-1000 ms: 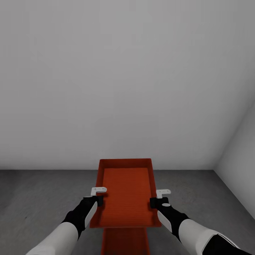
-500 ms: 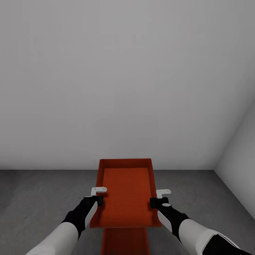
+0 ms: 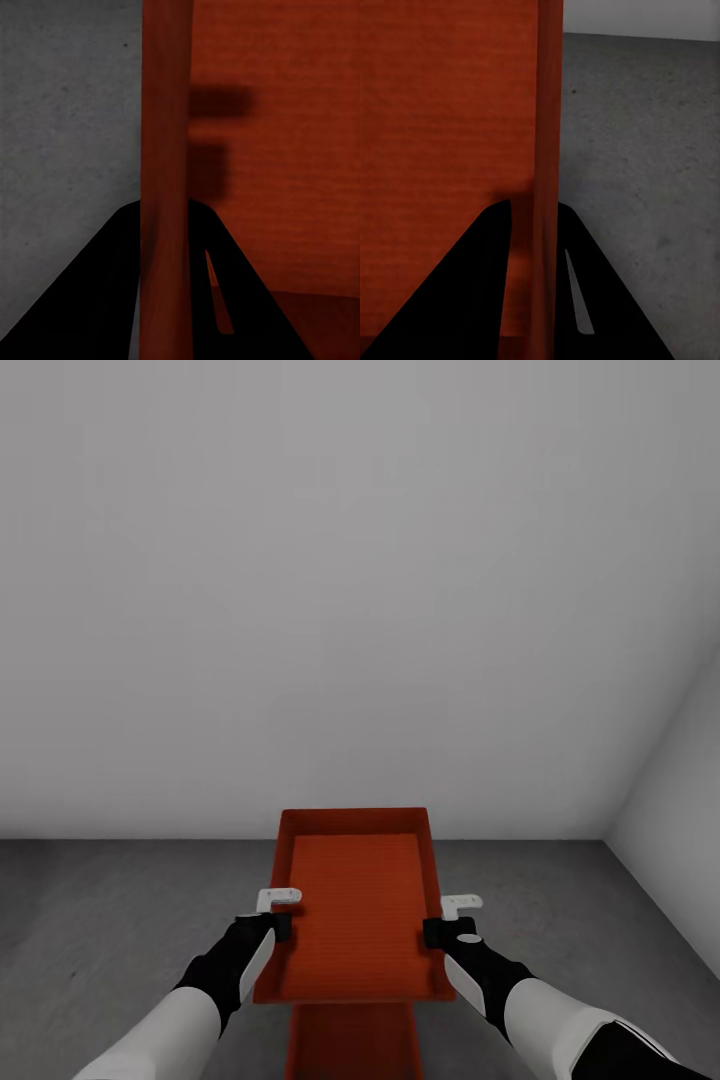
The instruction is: Move the two storage containers from the living room to the garage. In the garage, place one container on the floor and stack the other container on top of it (either order is fine).
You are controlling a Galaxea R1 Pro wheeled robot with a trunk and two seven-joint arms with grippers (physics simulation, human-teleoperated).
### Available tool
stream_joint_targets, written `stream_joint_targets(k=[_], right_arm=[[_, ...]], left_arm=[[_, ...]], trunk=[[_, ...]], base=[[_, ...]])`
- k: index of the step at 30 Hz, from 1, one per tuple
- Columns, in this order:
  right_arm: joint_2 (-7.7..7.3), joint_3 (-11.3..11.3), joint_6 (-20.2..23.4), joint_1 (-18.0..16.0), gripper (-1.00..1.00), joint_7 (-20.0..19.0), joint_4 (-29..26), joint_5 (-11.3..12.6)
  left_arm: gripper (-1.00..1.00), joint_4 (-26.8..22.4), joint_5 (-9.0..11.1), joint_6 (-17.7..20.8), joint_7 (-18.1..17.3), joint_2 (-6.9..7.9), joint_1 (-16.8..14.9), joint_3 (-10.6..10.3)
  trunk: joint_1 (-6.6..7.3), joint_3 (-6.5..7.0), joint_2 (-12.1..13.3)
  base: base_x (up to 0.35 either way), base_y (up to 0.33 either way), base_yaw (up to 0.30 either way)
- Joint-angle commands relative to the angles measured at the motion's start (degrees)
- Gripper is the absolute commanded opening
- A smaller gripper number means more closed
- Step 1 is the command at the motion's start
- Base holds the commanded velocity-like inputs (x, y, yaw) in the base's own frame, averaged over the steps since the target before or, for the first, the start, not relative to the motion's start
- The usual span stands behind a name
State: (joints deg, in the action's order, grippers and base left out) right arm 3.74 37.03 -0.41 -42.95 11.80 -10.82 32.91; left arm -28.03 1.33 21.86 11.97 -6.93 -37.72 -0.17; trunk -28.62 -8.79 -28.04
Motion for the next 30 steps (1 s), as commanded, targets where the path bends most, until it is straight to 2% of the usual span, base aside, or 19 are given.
stream_joint_targets(k=[1, 10, 23, 30], right_arm=[[-1.28, -1.8, -0.1, -0.1, -1.00, 1.6, -0.2, -0.8], [-1.28, -1.8, -0.1, -0.1, -1.00, 1.6, -0.2, -0.8], [-1.28, -1.8, 0.0, -0.1, -1.00, 1.6, -0.2, -0.8], [-1.29, -1.8, -0.2, -0.1, -1.00, 1.6, -0.2, -0.8]], left_arm=[[-1.00, 0.3, -0.8, 0.5, 0.5, 0.51, 0.0, -0.2], [-1.00, 0.3, -0.8, 0.8, 0.6, 0.42, 0.0, -0.1], [-1.00, 0.5, -0.8, 0.9, 0.6, 0.33, 0.0, -0.1], [-1.00, 0.4, -0.8, 0.9, 0.6, 0.33, 0.0, -0.1]], trunk=[[-0.03, -0.10, -0.1], [-0.03, -0.10, -0.1], [-2.88, -2.43, -5.3], [-2.88, -2.71, -5.3]], base=[[0.000, 0.000, 0.000], [0.000, 0.000, 0.000], [0.000, 0.000, 0.000], [0.000, 0.000, 0.000]])
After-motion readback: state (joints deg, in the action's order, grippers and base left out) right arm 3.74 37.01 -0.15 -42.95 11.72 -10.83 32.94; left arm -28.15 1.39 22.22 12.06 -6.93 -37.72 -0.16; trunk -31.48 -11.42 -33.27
